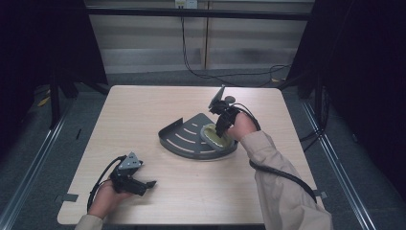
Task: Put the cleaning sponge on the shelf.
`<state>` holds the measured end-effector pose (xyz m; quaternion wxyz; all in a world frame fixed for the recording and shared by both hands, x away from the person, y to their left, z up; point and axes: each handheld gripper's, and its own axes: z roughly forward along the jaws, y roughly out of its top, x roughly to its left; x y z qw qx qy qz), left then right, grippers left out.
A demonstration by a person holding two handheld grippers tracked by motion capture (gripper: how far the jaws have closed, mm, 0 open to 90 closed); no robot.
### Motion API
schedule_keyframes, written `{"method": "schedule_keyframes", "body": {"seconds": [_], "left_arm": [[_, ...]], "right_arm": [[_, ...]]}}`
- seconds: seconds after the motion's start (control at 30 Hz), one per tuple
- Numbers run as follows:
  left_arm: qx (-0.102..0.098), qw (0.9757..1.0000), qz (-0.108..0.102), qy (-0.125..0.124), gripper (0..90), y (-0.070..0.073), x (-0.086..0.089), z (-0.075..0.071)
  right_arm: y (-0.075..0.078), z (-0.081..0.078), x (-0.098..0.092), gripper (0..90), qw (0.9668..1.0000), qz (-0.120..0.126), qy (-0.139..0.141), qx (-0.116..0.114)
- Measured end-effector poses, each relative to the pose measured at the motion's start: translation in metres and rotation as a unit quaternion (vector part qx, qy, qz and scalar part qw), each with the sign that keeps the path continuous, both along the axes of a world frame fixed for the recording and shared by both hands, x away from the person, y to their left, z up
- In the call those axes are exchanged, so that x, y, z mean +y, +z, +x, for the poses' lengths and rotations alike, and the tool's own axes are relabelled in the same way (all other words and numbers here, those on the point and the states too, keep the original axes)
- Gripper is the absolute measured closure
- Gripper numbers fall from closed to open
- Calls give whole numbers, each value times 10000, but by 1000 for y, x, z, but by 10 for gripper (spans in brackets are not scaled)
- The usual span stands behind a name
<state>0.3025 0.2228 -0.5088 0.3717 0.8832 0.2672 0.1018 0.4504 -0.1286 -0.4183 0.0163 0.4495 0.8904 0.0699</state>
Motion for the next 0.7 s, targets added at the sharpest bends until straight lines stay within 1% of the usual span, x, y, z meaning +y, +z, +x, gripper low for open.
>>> {"method": "schedule_keyframes", "body": {"seconds": [0.07,0.13,0.17,0.2,0.23,0.27,0.3,0.33,0.37,0.4,0.47,0.53,0.6,0.67,0.7], "left_arm": [[6,10000,-15,2,59,0,0,0],[6,10000,-8,1,59,0,0,0],[6,10000,-8,1,59,0,0,0],[-5,10000,2,2,59,0,1,0],[-5,10000,2,2,59,0,1,0],[-4,10000,-12,19,59,0,0,-1],[-4,10000,-12,19,59,0,0,-1],[-10,10000,-3,0,59,0,1,0],[-6,10000,0,9,59,0,1,-1],[-6,10000,0,9,59,0,1,-1],[-10,10000,-11,13,59,0,1,-1],[-8,10000,-13,11,59,0,1,-1],[0,10000,-8,-12,59,0,1,0],[1,10000,-10,-11,59,0,1,0],[3,10000,-19,-1,59,0,1,0]], "right_arm": [[0,0,-1,587,10000,-29,-9,-9],[1,0,-2,523,10000,-25,-31,-55],[1,0,-2,523,10000,-25,-31,-55],[2,1,-3,474,9999,13,-49,-87],[2,1,-3,474,9999,13,-49,-87],[4,0,-4,402,9999,19,-60,-138],[4,0,-4,402,9999,19,-60,-138],[4,0,-5,380,9999,17,-65,-151],[5,0,-6,315,9999,56,-49,-143],[5,0,-6,315,9999,56,-49,-143],[6,-1,-7,247,9999,53,-68,-135],[7,-2,-8,214,9998,47,-58,-174],[8,-3,-9,177,9998,95,-47,-188],[10,-4,-10,165,9997,74,-63,-225],[11,-4,-11,163,9996,125,-66,-232]]}}
